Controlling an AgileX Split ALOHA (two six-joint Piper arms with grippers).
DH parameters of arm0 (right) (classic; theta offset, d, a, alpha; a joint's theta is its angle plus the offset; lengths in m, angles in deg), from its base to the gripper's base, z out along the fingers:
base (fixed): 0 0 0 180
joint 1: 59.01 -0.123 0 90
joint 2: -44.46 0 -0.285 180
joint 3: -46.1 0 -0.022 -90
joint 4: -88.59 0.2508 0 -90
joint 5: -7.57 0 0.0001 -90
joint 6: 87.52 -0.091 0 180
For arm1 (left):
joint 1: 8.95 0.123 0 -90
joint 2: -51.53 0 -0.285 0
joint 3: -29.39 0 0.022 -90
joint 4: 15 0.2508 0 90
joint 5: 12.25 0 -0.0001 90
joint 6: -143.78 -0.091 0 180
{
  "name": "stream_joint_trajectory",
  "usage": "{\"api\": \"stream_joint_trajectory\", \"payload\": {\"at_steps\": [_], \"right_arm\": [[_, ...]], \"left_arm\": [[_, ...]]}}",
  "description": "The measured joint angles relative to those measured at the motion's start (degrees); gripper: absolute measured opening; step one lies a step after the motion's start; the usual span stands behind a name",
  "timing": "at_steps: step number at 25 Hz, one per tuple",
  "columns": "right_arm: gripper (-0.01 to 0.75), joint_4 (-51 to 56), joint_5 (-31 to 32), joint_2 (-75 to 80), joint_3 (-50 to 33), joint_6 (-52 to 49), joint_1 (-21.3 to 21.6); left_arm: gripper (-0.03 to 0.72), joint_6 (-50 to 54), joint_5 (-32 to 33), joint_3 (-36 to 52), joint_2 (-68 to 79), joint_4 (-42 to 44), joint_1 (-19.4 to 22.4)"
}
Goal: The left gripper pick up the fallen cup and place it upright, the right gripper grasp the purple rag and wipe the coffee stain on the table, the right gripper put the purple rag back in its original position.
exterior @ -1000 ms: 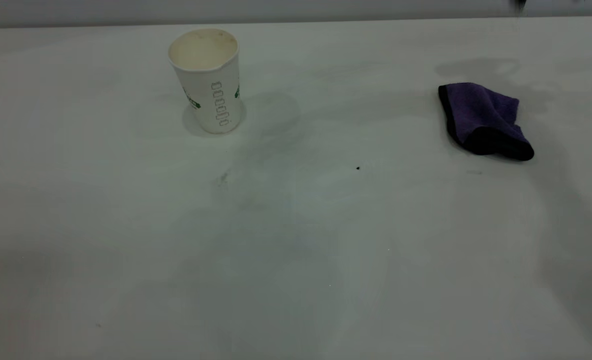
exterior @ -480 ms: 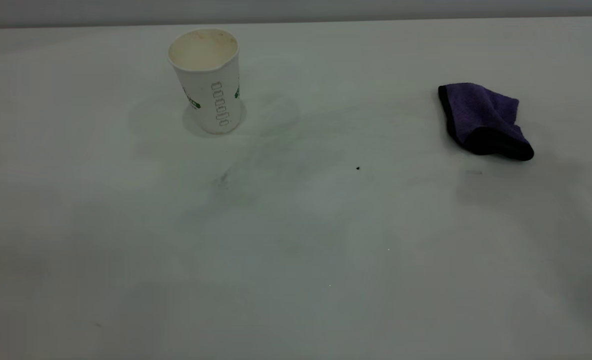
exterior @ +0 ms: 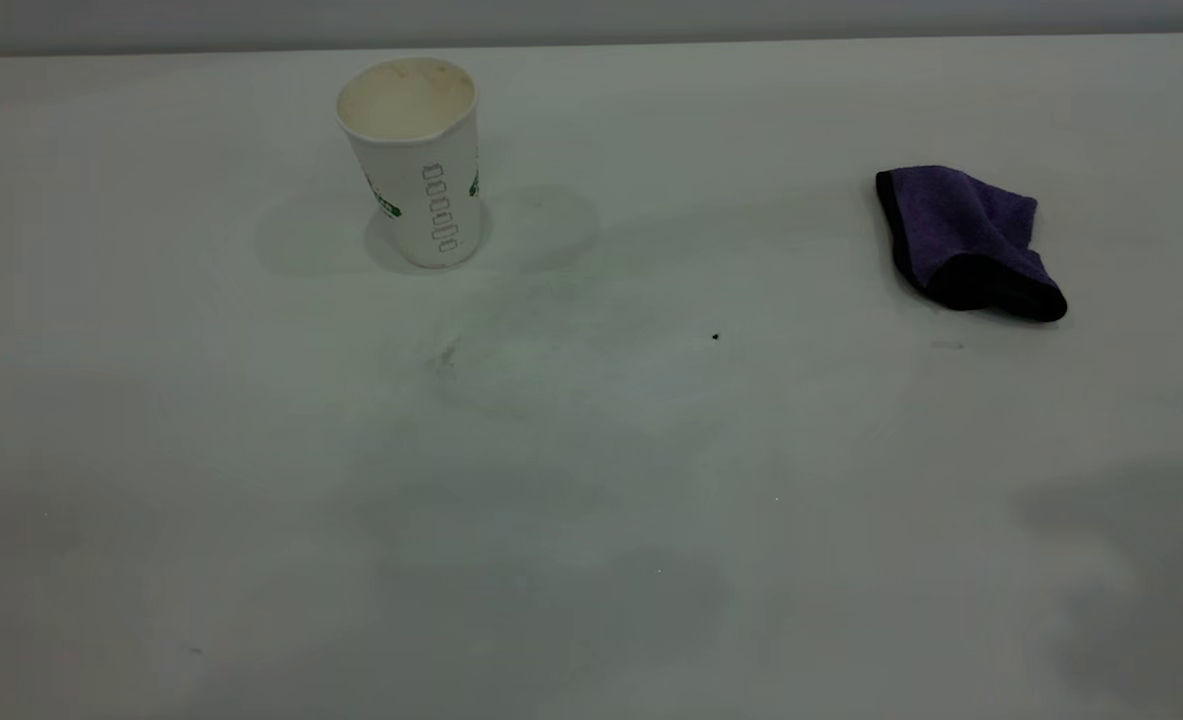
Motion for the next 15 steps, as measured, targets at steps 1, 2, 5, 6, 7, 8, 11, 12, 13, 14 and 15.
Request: {"api": "stream_joint_trajectory", "payload": {"at_steps": [1, 2, 5, 6, 7, 8, 11, 12, 13, 14, 15], "right_arm": [[0.714, 0.0, 0.0, -2.3, -2.0, 0.0, 0.0], [0.711, 0.0, -0.1, -5.0, -4.5, 0.0, 0.0], [0.706, 0.0, 0.0, -14.8, -11.2, -0.4, 0.0], [0.705, 0.0, 0.1, -18.5, -13.2, -0.4, 0.0], [0.703, -0.1, 0.1, -21.6, -15.1, -0.4, 0.0], [0.700, -0.1, 0.1, -25.1, -16.6, -0.4, 0.1], [0.695, -0.1, -0.1, -33.5, -20.9, -0.4, 1.8], [0.694, -0.1, -0.5, -36.0, -22.2, -0.4, 2.6], [0.691, -0.1, -1.0, -38.2, -23.3, -0.4, 3.4], [0.688, -0.1, -1.9, -40.0, -24.6, -0.4, 4.3], [0.684, -0.1, -2.7, -42.0, -25.6, -0.4, 5.2]], "left_arm": [[0.287, 0.0, 0.0, 0.0, 0.0, 0.0, 0.0], [0.287, 0.0, 0.0, 0.0, 0.0, 0.0, 0.0], [0.287, 0.0, 0.0, 0.0, 0.0, 0.0, 0.0], [0.287, 0.0, 0.0, 0.0, 0.0, 0.0, 0.0], [0.287, 0.0, 0.0, 0.0, 0.0, 0.0, 0.0], [0.287, 0.0, 0.0, 0.0, 0.0, 0.0, 0.0], [0.287, 0.0, 0.0, 0.0, 0.0, 0.0, 0.0], [0.287, 0.0, 0.0, 0.0, 0.0, 0.0, 0.0], [0.287, 0.0, 0.0, 0.0, 0.0, 0.0, 0.0], [0.287, 0.0, 0.0, 0.0, 0.0, 0.0, 0.0], [0.287, 0.0, 0.0, 0.0, 0.0, 0.0, 0.0]]}}
